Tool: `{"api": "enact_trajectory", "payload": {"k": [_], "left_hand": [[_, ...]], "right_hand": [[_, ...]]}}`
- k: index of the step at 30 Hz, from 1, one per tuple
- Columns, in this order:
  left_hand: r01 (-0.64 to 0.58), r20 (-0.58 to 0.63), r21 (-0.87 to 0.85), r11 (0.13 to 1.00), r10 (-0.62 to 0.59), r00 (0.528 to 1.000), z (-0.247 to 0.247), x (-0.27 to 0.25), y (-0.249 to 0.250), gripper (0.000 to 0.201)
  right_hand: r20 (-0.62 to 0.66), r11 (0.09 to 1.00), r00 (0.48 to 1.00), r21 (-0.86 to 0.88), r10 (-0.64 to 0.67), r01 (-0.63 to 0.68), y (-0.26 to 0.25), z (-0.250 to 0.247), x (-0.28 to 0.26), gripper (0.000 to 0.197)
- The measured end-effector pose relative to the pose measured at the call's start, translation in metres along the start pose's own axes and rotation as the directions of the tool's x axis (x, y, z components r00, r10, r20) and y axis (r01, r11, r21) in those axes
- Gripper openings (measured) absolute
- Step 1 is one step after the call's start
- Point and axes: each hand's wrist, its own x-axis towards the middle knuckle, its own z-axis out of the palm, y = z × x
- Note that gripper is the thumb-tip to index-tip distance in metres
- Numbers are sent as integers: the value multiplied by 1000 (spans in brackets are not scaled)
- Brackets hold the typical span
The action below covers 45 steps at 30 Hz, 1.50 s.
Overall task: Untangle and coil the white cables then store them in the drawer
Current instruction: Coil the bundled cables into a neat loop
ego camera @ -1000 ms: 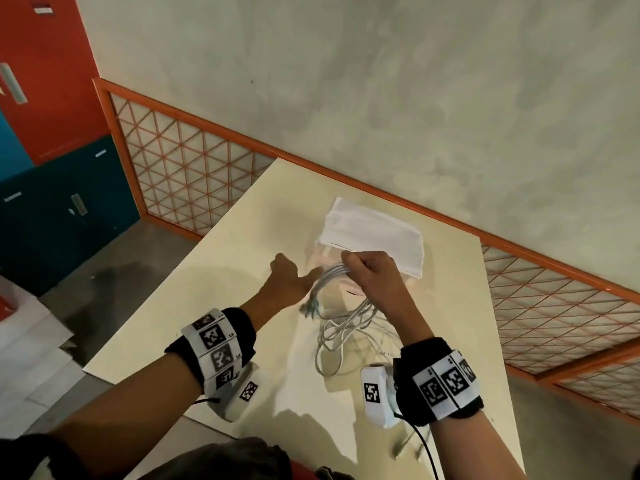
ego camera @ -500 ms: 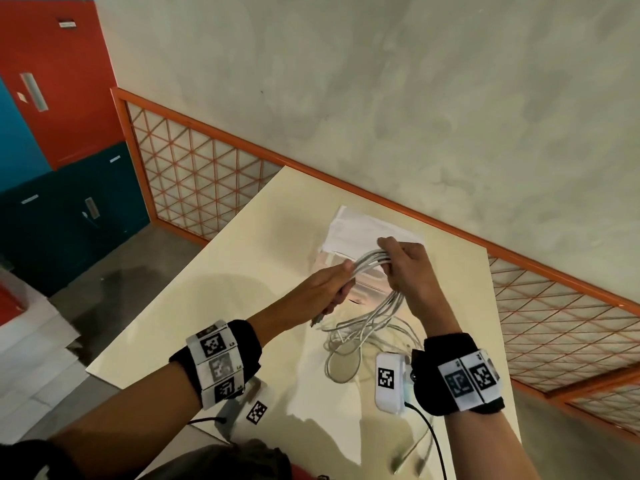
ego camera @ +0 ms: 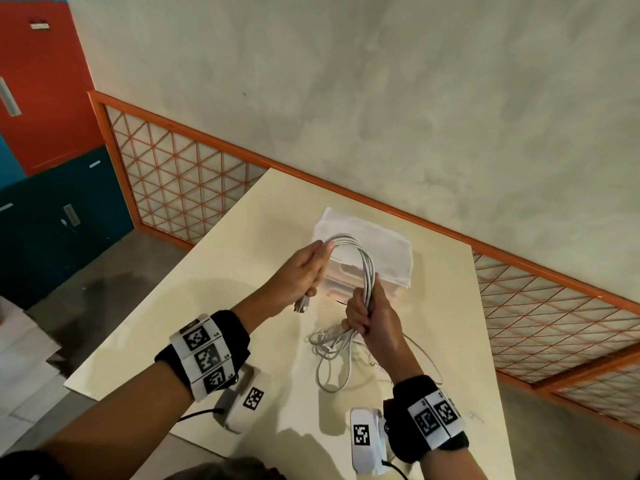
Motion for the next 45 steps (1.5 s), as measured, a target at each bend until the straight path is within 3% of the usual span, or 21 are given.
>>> {"api": "enact_trajectory", "payload": {"k": [3,8,15,19,23,26,29,37,41,43,45], "left_hand": [[53,39,-15,999,-52,998,16,-6,-9,28],[74,48,-5,997,-74,996,33,-10,-17,17],[72,69,2,997,-72,995,33,-18,-11,24],[91,159,4,996,-90,983,29,-25,-3,27],[161,201,103,982,-179,963,22,-24,-10,28],[212,299,115,970,-238,924,22,-26,-11,30],[210,382,140,968,-248,890,29,-31,-7,29],[68,426,175,982,-137,894,34,-33,2,30],[110,485,45,993,-118,866,31,-32,4,29],[124,519,19,992,-116,847,29,-32,3,30],[105,518,35,994,-108,848,29,-32,3,32]], "right_hand": [[-118,997,993,-74,9,-18,-10,9,-1,59],[-181,980,984,-197,2,-38,-21,21,-4,57],[-101,958,995,-286,-5,-24,-20,28,-9,53],[-15,938,1000,-347,-5,-1,-20,16,-14,43],[-99,865,973,-483,-208,136,-31,6,-12,49],[-93,784,937,-579,-338,225,-41,5,-12,56],[-56,708,920,-657,-388,258,-49,7,-11,52],[-57,585,863,-758,-501,290,-58,11,-12,52],[-11,490,807,-799,-591,348,-67,18,-12,48],[8,482,791,-789,-612,381,-69,21,-11,48],[-5,536,800,-744,-601,398,-69,21,-11,48]]}}
